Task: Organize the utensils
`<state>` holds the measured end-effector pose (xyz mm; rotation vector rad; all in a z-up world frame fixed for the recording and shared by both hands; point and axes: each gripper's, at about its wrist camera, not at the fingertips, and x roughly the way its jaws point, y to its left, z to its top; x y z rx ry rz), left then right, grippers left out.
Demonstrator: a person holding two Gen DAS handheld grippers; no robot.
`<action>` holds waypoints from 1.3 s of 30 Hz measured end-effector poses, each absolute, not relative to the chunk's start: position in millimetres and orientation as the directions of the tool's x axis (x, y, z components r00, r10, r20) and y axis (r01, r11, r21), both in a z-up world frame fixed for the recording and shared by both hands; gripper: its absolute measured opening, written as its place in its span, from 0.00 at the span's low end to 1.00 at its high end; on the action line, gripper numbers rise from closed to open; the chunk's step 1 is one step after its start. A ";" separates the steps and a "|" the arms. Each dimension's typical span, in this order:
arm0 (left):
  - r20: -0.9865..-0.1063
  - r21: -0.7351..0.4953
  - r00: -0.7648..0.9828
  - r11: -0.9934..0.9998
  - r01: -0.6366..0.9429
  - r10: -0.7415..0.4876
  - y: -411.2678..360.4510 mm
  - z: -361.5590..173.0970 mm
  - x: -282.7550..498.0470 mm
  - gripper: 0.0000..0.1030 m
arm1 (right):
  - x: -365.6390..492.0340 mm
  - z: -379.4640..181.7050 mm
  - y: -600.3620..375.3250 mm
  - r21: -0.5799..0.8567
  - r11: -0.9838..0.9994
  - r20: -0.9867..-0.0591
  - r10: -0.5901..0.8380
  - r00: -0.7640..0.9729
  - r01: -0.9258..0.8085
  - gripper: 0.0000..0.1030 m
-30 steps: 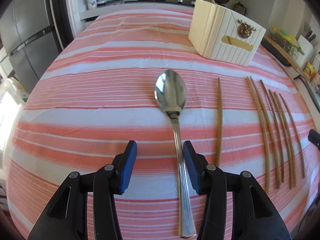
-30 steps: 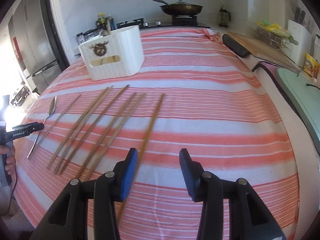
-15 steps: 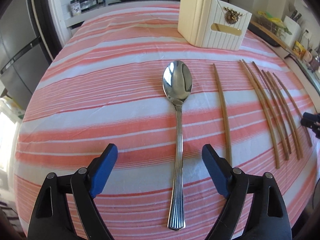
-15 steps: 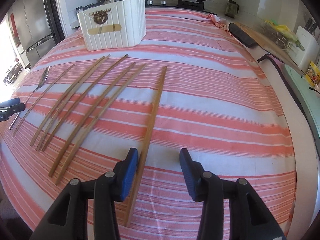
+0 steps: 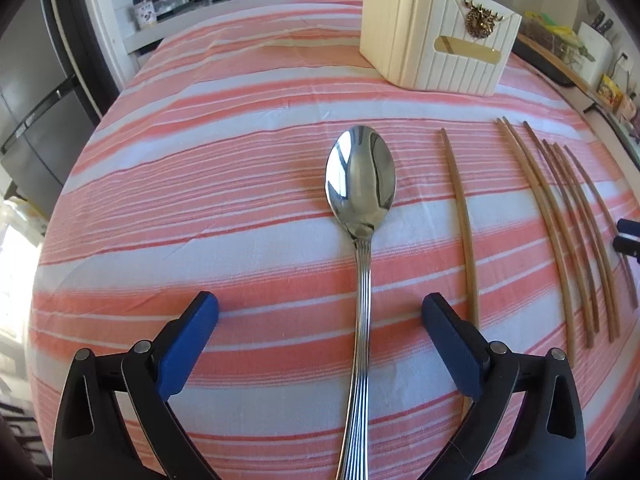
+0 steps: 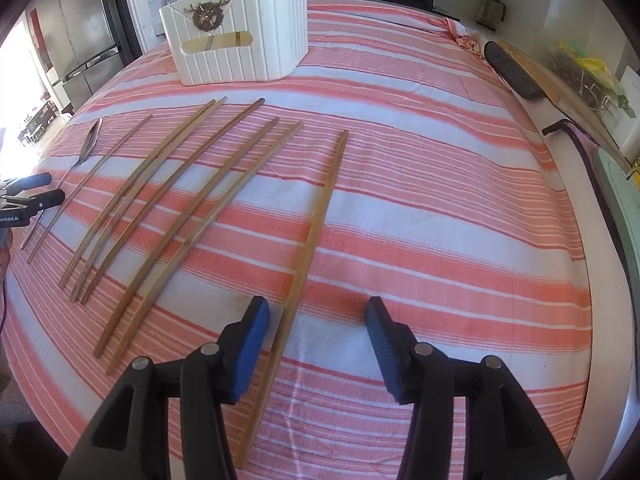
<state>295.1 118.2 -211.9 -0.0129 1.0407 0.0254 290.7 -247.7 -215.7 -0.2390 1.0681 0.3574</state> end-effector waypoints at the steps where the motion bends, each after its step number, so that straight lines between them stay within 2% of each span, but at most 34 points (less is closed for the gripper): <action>1: -0.864 0.000 0.504 1.000 -0.025 0.012 116.6 -211.8 299.8 0.98 | 293.8 -215.4 -246.6 -0.016 0.917 -0.886 0.172 0.430 -0.399 0.50; 9: -0.868 0.008 0.496 1.000 -0.005 0.009 103.0 -210.0 332.2 0.88 | 327.0 -213.8 -240.1 0.015 0.919 -0.905 0.179 0.385 -0.394 0.50; 17: -0.875 0.000 0.484 1.000 -0.019 0.009 102.4 -210.4 349.6 0.83 | 371.2 -214.0 -222.2 0.003 0.922 -0.915 0.159 0.372 -0.387 0.49; 19: -0.874 -0.002 0.486 1.000 -0.020 0.007 102.8 -209.3 349.3 0.77 | 384.8 -213.6 -219.8 0.013 0.928 -0.915 0.160 0.370 -0.371 0.47; 20: -0.873 -0.002 0.488 1.000 -0.023 0.009 102.9 -208.4 348.6 0.70 | 391.2 -213.6 -218.9 0.015 0.933 -0.916 0.157 0.368 -0.360 0.45; 21: -0.870 -0.002 0.493 1.000 -0.026 0.011 103.0 -207.2 348.1 0.57 | 396.6 -213.5 -218.0 0.010 0.936 -0.918 0.148 0.368 -0.352 0.38; 22: -0.866 -0.009 0.499 1.000 -0.027 0.006 102.9 -205.9 347.7 0.49 | 401.4 -212.6 -217.4 -0.001 0.938 -0.919 0.136 0.370 -0.346 0.24; 23: -0.864 -0.017 0.503 0.999 -0.027 -0.001 102.8 -205.0 347.8 0.41 | 404.8 -211.8 -216.9 0.000 0.940 -0.921 0.134 0.367 -0.342 0.16; 24: -0.862 -0.020 0.506 0.999 -0.031 -0.002 102.9 -204.7 348.2 0.40 | 408.4 -211.4 -217.9 0.011 0.942 -0.923 0.139 0.359 -0.335 0.08; 25: -0.858 -0.026 0.513 0.999 -0.033 -0.006 103.5 -204.4 348.5 0.40 | 410.9 -211.2 -219.0 0.027 0.943 -0.923 0.151 0.354 -0.333 0.07; 29: -0.835 -0.076 0.548 0.997 -0.032 -0.046 108.5 -195.2 342.2 0.40 | 409.2 -200.0 -229.7 0.106 0.941 -0.887 0.236 0.397 -0.322 0.06; 39: -0.692 -0.153 0.708 0.987 0.045 -0.139 109.4 -113.3 281.9 0.40 | 327.4 -93.5 -253.2 0.188 0.898 -0.674 0.413 0.613 -0.398 0.06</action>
